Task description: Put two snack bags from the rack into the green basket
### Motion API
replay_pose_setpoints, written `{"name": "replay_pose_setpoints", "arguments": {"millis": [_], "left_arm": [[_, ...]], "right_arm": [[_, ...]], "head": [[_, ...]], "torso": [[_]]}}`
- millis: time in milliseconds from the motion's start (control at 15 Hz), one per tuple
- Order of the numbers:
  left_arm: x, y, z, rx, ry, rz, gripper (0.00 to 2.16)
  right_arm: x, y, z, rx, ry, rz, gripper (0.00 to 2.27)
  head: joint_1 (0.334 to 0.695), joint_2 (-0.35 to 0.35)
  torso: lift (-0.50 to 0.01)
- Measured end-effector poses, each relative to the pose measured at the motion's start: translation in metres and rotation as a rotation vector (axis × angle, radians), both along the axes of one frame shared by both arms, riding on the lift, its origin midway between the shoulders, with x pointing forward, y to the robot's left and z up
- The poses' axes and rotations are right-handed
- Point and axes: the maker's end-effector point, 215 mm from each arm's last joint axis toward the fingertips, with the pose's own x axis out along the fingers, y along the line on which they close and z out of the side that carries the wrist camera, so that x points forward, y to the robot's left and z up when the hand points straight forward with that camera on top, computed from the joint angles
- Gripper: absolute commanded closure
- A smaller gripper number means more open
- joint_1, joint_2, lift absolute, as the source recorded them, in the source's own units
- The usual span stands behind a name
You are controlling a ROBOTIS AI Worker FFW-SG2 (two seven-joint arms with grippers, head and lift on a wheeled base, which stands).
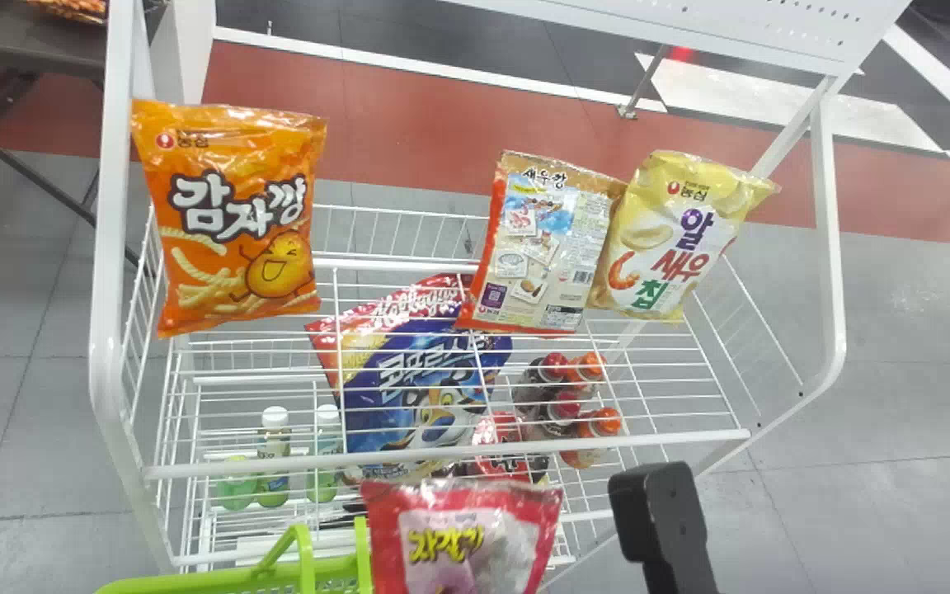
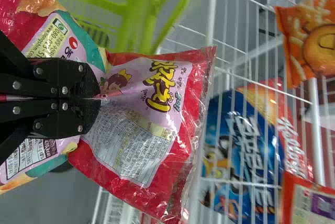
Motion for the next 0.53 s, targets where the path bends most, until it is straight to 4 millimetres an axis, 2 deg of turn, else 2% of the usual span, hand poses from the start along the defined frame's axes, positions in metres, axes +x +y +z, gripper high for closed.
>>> {"name": "replay_pose_setpoints", "arguments": {"millis": [200, 400, 533], "left_arm": [[0.000, -0.001, -0.002, 0.013, -0.004, -0.003, 1.36], [-0.001, -0.002, -0.002, 0.014, -0.006, -0.007, 1.36], [-0.001, -0.003, -0.002, 0.017, -0.008, -0.008, 1.36]], "right_arm": [[-0.020, 0.025, -0.004, 0.069, 0.054, 0.037, 2.12], [-0.018, 0.040, -0.007, 0.075, 0.053, 0.057, 2.12], [-0.024, 0.043, -0.022, 0.065, 0.086, 0.063, 2.12]], "head": [[0.695, -0.350], [0.695, -0.350], [0.695, -0.350]], "torso": [[-0.005], [-0.005], [-0.005]]}}
